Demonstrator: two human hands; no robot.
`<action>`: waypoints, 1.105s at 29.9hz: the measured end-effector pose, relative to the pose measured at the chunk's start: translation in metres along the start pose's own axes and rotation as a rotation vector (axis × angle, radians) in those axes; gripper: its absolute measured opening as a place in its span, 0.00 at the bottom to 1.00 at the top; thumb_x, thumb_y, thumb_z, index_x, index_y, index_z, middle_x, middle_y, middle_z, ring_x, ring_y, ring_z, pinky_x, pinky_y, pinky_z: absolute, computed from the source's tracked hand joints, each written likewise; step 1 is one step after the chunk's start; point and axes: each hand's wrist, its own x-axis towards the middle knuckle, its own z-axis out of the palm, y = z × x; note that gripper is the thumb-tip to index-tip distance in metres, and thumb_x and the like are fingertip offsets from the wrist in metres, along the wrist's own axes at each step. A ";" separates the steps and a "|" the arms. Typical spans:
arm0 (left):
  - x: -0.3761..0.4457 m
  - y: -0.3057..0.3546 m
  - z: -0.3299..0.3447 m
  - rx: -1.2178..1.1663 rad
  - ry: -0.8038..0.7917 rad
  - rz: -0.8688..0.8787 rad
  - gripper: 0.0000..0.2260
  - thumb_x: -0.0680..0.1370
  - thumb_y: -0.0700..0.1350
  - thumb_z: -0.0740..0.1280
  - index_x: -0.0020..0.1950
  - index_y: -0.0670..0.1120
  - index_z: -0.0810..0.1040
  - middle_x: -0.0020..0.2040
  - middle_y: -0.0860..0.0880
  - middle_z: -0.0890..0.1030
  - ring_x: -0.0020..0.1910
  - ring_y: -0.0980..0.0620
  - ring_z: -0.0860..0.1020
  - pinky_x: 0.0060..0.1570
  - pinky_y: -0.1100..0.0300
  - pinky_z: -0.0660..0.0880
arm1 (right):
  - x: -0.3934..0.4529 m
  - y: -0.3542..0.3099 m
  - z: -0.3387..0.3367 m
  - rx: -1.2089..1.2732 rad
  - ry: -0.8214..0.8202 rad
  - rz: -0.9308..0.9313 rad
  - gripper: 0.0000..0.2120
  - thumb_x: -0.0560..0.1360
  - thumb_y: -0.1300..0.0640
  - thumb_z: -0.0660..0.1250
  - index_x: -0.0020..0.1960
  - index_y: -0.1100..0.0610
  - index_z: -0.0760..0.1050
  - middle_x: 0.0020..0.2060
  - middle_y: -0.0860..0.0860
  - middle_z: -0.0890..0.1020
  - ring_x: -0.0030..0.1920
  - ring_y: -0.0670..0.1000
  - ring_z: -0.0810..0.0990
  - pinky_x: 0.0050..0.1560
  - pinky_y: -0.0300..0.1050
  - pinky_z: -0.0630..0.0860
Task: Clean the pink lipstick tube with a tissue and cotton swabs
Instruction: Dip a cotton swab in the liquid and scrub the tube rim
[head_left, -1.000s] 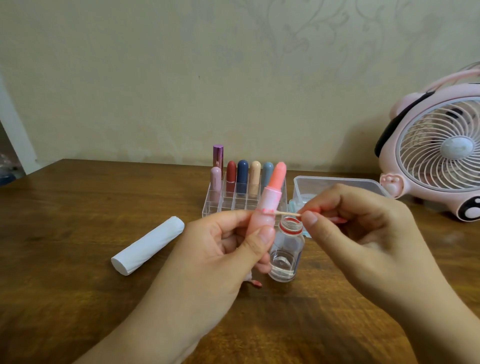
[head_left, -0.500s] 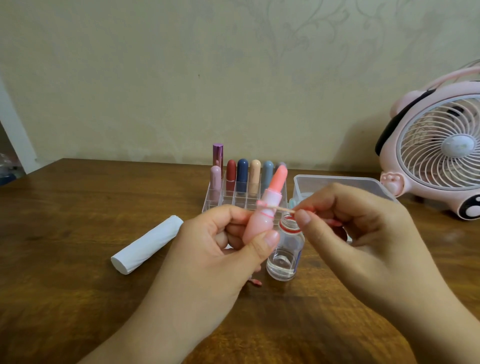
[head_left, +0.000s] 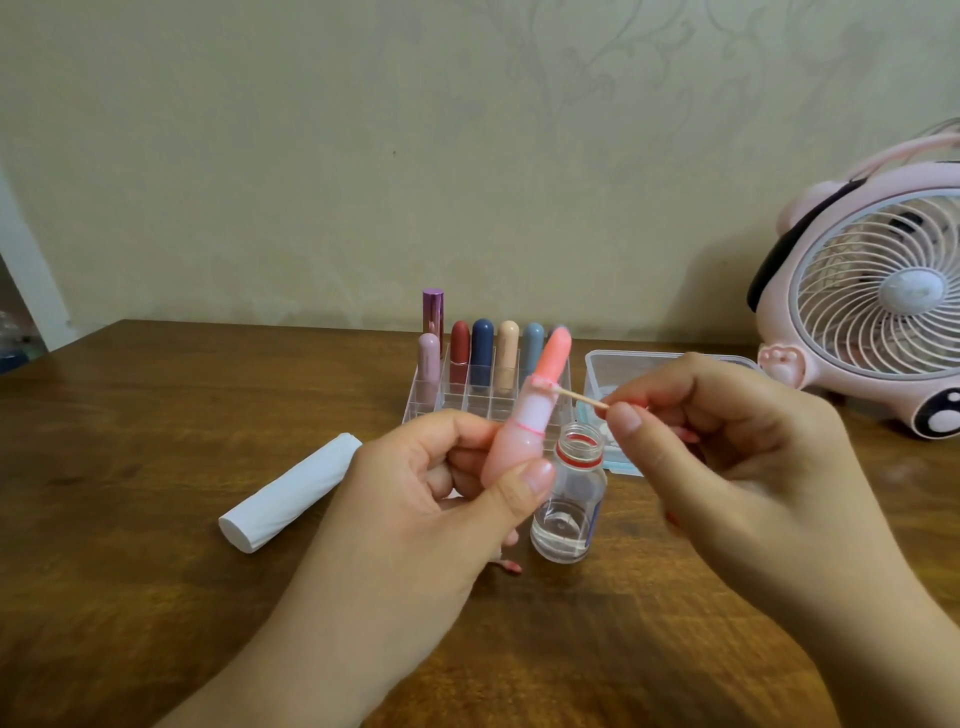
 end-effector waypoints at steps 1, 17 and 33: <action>0.000 -0.001 0.000 0.009 0.004 0.005 0.13 0.59 0.56 0.76 0.40 0.54 0.82 0.29 0.53 0.80 0.28 0.58 0.77 0.31 0.67 0.74 | 0.000 0.000 0.001 -0.006 0.003 -0.003 0.04 0.71 0.51 0.65 0.40 0.51 0.76 0.27 0.46 0.77 0.24 0.41 0.70 0.26 0.29 0.66; -0.001 -0.002 0.001 0.021 0.040 0.017 0.11 0.59 0.50 0.76 0.40 0.56 0.81 0.31 0.54 0.81 0.29 0.60 0.77 0.29 0.66 0.75 | -0.001 0.000 0.002 -0.034 -0.025 -0.025 0.05 0.71 0.52 0.65 0.39 0.52 0.76 0.29 0.54 0.77 0.27 0.48 0.71 0.28 0.34 0.67; 0.000 0.010 0.003 -0.280 -0.034 -0.127 0.15 0.57 0.49 0.73 0.42 0.47 0.84 0.31 0.47 0.83 0.28 0.56 0.79 0.31 0.65 0.77 | 0.001 0.000 -0.003 0.032 0.021 -0.004 0.05 0.72 0.51 0.65 0.39 0.50 0.77 0.28 0.40 0.76 0.28 0.39 0.72 0.30 0.26 0.66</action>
